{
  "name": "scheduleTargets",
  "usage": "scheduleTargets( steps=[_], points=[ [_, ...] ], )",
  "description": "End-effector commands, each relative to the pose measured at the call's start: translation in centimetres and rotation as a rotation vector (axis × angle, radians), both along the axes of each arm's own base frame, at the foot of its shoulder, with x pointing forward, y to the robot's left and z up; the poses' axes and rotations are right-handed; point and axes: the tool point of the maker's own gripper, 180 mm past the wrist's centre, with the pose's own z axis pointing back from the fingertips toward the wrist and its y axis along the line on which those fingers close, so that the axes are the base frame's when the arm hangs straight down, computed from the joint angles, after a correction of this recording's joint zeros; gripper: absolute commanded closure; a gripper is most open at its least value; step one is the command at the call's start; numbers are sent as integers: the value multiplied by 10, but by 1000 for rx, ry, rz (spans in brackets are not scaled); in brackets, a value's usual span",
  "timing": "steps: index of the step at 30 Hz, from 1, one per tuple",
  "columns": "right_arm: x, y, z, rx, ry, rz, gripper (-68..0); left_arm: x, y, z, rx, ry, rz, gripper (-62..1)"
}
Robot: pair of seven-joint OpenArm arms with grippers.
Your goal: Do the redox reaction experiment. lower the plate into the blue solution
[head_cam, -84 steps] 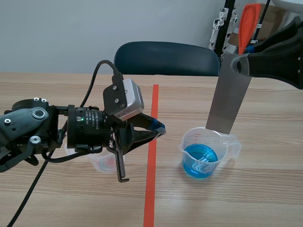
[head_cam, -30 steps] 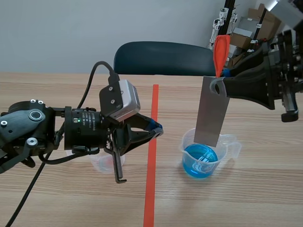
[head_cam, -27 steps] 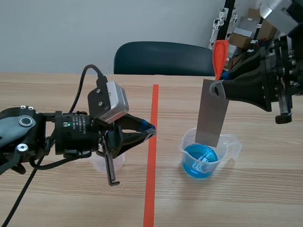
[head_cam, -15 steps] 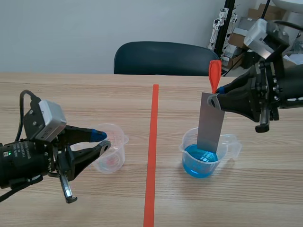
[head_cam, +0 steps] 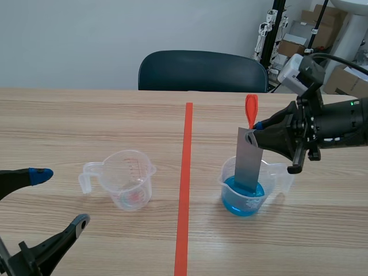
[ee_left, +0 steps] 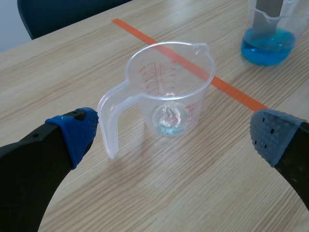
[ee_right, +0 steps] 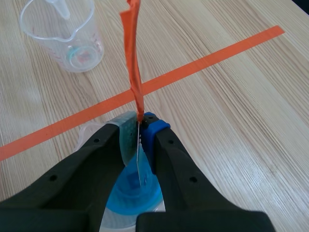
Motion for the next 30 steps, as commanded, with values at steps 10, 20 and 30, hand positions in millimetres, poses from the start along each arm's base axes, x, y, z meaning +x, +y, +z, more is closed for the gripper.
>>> scheduleTargets(
  steps=[10, 20, 30],
  points=[
    [-13, 3, 0, 16, -84, 57, -6, -52, 6, -22, 2, 118, 51, -623],
    [-22, 4, -6, 22, -87, 75, -6, -85, -17, -28, -62, 98, 17, -623],
    [-22, -3, -6, 0, -91, 75, -6, -118, -29, 0, -246, -99, -38, -623]
  ],
)
